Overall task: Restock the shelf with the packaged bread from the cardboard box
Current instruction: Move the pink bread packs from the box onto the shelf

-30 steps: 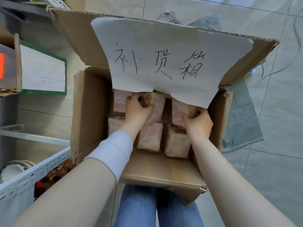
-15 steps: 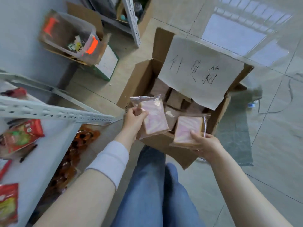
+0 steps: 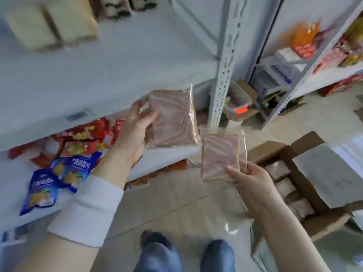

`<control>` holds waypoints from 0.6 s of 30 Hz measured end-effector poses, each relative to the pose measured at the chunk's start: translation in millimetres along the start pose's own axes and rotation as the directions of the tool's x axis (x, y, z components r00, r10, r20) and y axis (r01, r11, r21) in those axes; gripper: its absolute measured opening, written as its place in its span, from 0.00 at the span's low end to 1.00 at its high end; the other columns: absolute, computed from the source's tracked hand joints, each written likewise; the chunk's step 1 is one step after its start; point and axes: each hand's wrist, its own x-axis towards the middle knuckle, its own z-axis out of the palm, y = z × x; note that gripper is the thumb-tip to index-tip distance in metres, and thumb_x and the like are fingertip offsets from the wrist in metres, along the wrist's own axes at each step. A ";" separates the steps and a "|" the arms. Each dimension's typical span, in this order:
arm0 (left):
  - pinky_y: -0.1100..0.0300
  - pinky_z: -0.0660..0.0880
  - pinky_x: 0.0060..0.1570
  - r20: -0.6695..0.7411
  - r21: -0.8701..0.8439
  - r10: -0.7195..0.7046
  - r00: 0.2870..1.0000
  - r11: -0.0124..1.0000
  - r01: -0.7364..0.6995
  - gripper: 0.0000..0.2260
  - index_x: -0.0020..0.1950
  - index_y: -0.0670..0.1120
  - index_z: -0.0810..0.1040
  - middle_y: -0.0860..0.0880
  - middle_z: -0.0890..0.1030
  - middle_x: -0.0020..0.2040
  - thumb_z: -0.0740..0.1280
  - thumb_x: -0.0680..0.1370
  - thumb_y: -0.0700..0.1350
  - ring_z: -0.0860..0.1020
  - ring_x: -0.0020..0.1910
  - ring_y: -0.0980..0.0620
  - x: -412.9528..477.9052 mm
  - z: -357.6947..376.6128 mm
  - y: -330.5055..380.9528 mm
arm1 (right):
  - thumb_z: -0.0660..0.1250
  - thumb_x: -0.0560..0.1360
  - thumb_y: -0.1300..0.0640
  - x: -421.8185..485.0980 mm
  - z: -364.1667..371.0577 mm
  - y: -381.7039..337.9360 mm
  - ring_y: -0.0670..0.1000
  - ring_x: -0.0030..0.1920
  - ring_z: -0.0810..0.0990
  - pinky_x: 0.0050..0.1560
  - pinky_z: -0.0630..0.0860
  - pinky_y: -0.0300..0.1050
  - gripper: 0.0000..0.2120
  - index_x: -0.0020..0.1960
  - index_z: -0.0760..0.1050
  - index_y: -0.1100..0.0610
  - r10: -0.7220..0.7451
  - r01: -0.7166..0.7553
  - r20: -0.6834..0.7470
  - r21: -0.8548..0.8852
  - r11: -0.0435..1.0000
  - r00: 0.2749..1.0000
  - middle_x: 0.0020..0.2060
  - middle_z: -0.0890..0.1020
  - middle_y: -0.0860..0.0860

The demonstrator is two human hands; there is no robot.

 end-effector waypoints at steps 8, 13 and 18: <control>0.64 0.78 0.35 -0.295 0.176 0.280 0.914 0.956 -0.236 0.11 0.54 0.53 0.73 0.57 0.83 0.38 0.65 0.76 0.39 0.81 0.37 0.60 -13.4 -247.7 144.3 | 0.72 0.68 0.57 -0.4 267.6 -72.5 0.59 0.45 0.80 0.56 0.75 0.62 0.12 0.50 0.79 0.59 -0.193 0.249 0.322 -0.141 0.958 0.927 0.48 0.82 0.65; 0.59 0.75 0.40 -0.377 0.262 0.330 0.865 0.934 -0.242 0.12 0.55 0.50 0.71 0.52 0.79 0.42 0.64 0.76 0.36 0.80 0.36 0.60 26.0 -364.0 190.2 | 0.70 0.71 0.60 38.6 417.6 -98.6 0.55 0.41 0.79 0.44 0.77 0.47 0.10 0.52 0.79 0.60 -0.289 0.349 0.365 -0.110 0.931 0.885 0.40 0.83 0.55; 0.70 0.75 0.36 -0.439 0.342 0.402 0.804 0.902 -0.264 0.15 0.61 0.46 0.68 0.51 0.78 0.43 0.64 0.76 0.35 0.79 0.36 0.63 111.1 -435.5 226.1 | 0.72 0.70 0.60 91.6 553.3 -131.8 0.50 0.40 0.78 0.46 0.77 0.43 0.08 0.46 0.75 0.55 -0.488 0.531 0.287 -0.094 0.842 0.824 0.38 0.80 0.50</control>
